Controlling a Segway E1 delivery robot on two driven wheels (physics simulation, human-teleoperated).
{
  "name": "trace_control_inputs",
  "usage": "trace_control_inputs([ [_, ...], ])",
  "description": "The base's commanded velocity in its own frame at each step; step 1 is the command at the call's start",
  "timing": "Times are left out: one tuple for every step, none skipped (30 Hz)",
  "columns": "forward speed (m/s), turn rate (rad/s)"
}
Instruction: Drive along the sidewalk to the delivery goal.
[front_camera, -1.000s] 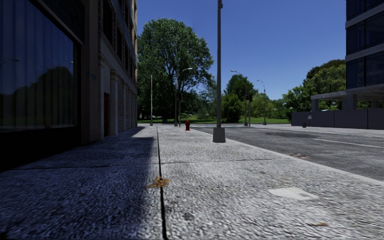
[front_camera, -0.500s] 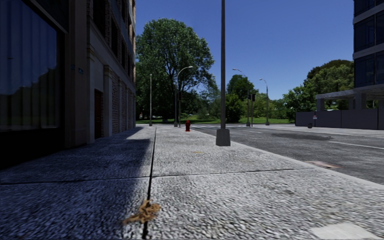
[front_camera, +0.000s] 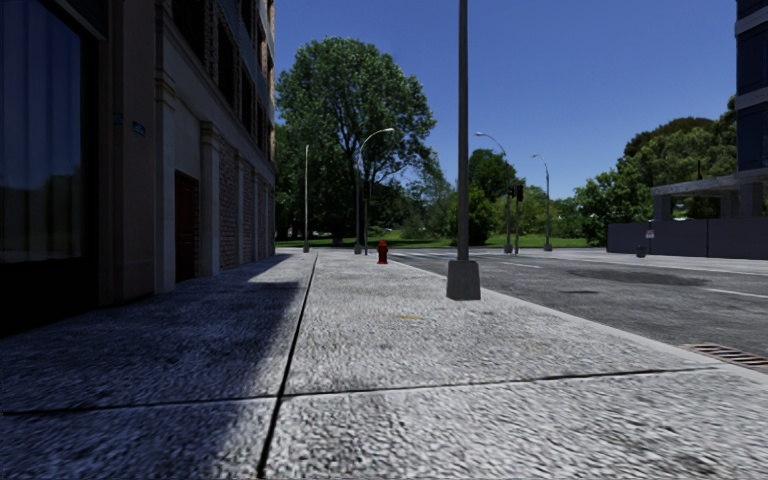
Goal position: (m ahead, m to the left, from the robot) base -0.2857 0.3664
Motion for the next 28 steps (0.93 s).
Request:
trace_control_inputs([
  [0.0,0.0],
  [0.0,0.0],
  [0.0,0.0],
  [0.0,0.0],
  [0.0,0.0],
  [0.0,0.0],
  [0.0,0.0],
  [0.0,0.0],
  [0.0,0.0],
  [0.0,0.0],
  [0.0,0.0],
  [0.0,0.0],
  [0.0,0.0],
  [0.0,0.0],
  [0.0,0.0],
  [0.0,0.0],
  [0.0,0.0],
  [0.0,0.0],
  [0.0,0.0],
  [0.0,0.0],
  [0.0,0.0],
  [0.0,0.0],
  [0.0,0.0],
  [0.0,0.0],
  [0.0,0.0],
  [0.0,0.0],
  [0.0,0.0],
  [0.0,0.0],
])
